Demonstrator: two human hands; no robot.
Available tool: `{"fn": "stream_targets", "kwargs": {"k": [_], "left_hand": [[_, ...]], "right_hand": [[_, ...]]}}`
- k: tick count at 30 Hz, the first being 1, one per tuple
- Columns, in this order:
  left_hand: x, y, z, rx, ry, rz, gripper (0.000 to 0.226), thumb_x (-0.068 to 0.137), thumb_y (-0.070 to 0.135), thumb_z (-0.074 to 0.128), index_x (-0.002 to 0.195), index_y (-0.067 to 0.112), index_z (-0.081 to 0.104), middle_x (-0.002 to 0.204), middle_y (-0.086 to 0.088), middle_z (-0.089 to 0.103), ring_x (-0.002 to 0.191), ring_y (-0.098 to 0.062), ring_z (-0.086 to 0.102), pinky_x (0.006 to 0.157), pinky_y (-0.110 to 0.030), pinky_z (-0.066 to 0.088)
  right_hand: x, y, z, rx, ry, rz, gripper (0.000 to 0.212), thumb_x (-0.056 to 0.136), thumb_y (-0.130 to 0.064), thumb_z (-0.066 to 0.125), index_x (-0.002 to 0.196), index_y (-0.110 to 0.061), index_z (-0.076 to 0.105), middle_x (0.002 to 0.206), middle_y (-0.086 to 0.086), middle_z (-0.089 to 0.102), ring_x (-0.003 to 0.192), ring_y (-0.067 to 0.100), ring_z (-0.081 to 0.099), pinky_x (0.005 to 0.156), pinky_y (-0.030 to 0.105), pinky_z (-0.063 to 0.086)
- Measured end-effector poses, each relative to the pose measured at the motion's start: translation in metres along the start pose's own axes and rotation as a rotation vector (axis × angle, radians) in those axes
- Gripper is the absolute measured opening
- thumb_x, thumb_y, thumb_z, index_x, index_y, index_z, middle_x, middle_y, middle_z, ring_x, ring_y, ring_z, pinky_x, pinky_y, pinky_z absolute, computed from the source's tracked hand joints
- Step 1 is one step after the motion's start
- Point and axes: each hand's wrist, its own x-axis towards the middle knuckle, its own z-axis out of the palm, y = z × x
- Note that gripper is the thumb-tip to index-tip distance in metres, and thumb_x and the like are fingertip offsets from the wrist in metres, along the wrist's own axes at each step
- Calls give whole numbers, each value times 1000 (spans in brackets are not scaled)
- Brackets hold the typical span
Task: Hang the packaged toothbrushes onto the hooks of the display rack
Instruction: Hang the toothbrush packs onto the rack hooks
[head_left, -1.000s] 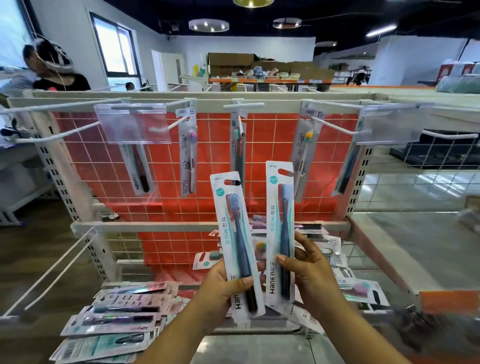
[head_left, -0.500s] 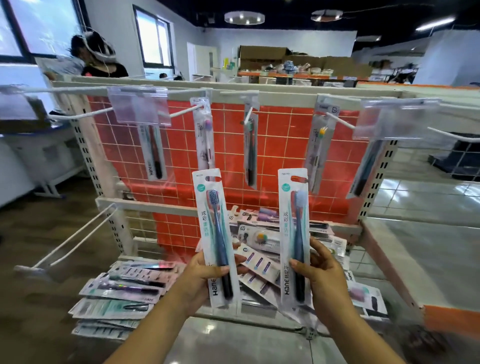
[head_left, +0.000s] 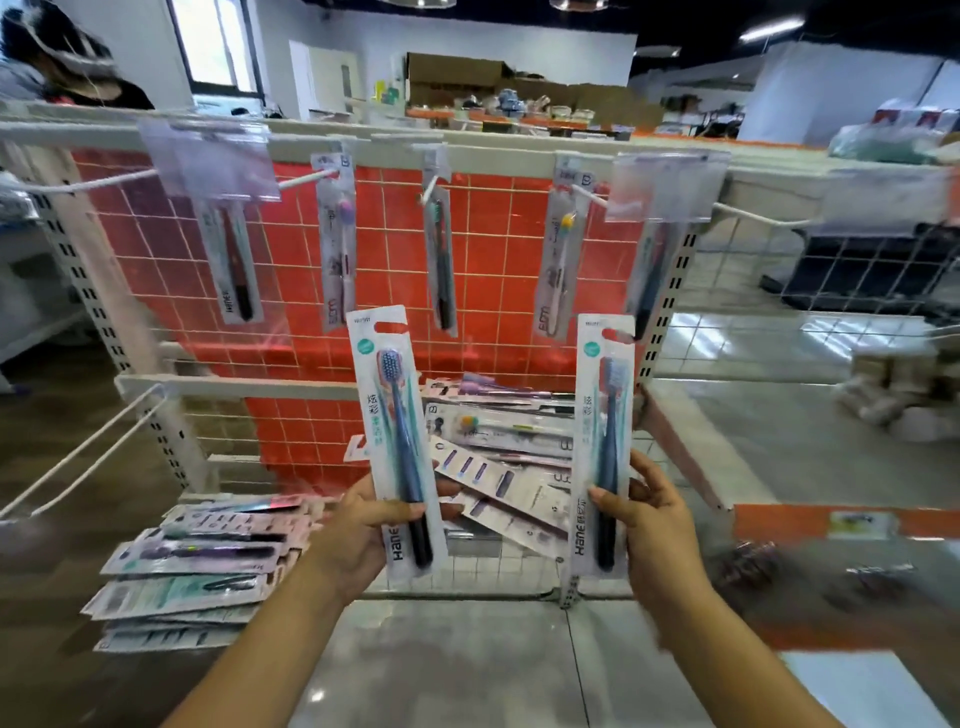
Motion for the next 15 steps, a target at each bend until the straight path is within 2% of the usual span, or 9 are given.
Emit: {"fn": "stream_targets", "kwargs": {"k": [2, 4, 5, 7, 9, 12, 15], "left_hand": [[-9, 0, -5, 21, -19, -10, 34, 69, -20, 46, 95, -3, 59, 77, -15, 72, 71, -29, 70, 59, -31, 58], [-19, -3, -9, 26, -25, -23, 34, 74, -23, 40, 95, -4, 57, 72, -12, 72, 64, -25, 70, 56, -29, 57], [-23, -4, -12, 24, -31, -26, 33, 71, -22, 44, 97, -5, 56, 74, -14, 72, 66, -27, 71, 57, -30, 57], [-30, -7, -16, 20, -42, -23, 46, 60, -16, 56, 105, -8, 56, 88, -20, 71, 80, -37, 70, 69, -37, 59], [-36, -13, -19, 28, -26, -44, 52, 56, -8, 57, 107, -5, 57, 97, -22, 70, 91, -40, 67, 78, -42, 57], [-42, -22, -13, 59, -21, -82, 50, 52, -6, 61, 103, -1, 60, 90, -18, 72, 89, -33, 67, 72, -35, 56], [-47, -26, 1, 126, -43, -83, 46, 59, -16, 65, 101, 2, 61, 77, -7, 73, 71, -18, 69, 59, -26, 55]], "right_hand": [[-14, 1, 1, 20, 25, -18, 57, 78, 15, 59, 124, -20, 52, 102, 10, 67, 84, 23, 65, 64, 30, 54], [-27, 3, 1, 15, 36, -35, 56, 78, 15, 59, 119, -22, 53, 96, 8, 68, 80, 20, 66, 63, 29, 52], [-32, 4, 0, 15, 40, -41, 55, 78, 15, 59, 117, -24, 54, 96, 8, 68, 82, 21, 66, 66, 31, 52], [-41, 8, -1, 24, 45, -53, 54, 77, 16, 59, 112, -26, 57, 97, 8, 69, 84, 23, 67, 70, 35, 53], [-51, 10, -3, 27, 57, -65, 54, 77, 16, 59, 108, -27, 58, 95, 8, 70, 83, 23, 67, 71, 37, 53], [-65, 10, -9, 30, 66, -79, 51, 77, 17, 59, 100, -29, 60, 93, 5, 70, 82, 21, 67, 74, 38, 54], [-74, 7, -16, 32, 78, -90, 51, 76, 16, 60, 99, -30, 59, 102, 8, 68, 91, 25, 65, 83, 43, 53]]}}
